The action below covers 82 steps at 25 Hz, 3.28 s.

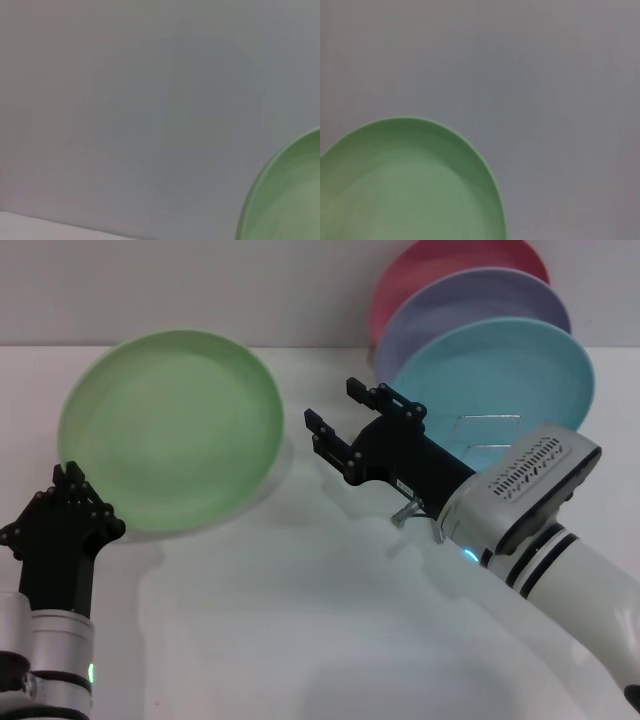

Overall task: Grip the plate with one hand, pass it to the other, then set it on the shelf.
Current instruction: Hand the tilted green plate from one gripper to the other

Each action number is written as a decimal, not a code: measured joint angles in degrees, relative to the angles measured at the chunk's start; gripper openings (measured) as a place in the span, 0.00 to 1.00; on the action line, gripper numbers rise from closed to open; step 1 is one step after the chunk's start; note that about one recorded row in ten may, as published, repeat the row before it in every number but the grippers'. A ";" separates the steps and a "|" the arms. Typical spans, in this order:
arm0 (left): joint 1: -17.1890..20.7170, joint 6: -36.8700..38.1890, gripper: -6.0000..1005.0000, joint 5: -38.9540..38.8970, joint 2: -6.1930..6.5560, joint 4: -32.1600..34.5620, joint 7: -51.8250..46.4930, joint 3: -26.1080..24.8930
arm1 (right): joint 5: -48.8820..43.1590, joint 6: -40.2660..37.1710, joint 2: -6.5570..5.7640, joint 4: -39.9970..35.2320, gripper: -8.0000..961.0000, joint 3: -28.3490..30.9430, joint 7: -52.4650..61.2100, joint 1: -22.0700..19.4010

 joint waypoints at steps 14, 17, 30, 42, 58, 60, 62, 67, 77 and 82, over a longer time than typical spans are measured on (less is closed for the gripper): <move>-0.56 1.36 0.06 -3.93 0.00 2.19 2.74 1.20 | 0.00 3.97 0.12 0.15 0.60 1.65 0.02 2.32; -0.63 1.37 0.06 -4.44 0.00 2.39 2.85 1.34 | 0.00 4.24 0.11 0.21 0.60 2.03 0.03 2.62; -0.84 1.36 0.06 -5.00 0.01 2.51 2.94 2.09 | 0.00 5.07 0.10 2.30 0.59 2.13 -0.17 3.47; -1.42 2.05 0.06 -4.51 0.00 2.78 2.66 3.35 | -0.08 6.56 0.27 2.80 0.59 3.04 -0.07 3.67; -1.73 3.31 0.07 -4.62 0.01 2.77 3.38 4.05 | -0.08 7.75 0.28 3.05 0.43 3.65 -0.07 4.38; -1.87 3.31 0.07 -4.82 0.01 2.77 3.38 4.11 | -0.09 8.23 0.29 3.30 0.43 3.68 0.01 4.49; -1.95 3.31 0.07 -4.88 0.00 2.77 3.39 4.12 | -0.09 8.26 0.28 3.42 0.43 3.68 0.00 4.49; -2.24 3.14 0.07 -4.91 0.00 2.77 3.39 4.14 | -0.09 8.41 0.29 3.87 0.42 3.69 0.00 4.49; -2.24 3.27 0.07 -4.91 0.00 2.77 2.97 4.67 | -0.08 9.06 0.28 4.12 0.36 4.48 0.05 4.49; -2.16 3.29 0.07 -4.91 0.01 2.77 2.89 4.75 | -0.08 9.28 0.28 4.10 0.32 5.20 0.07 4.47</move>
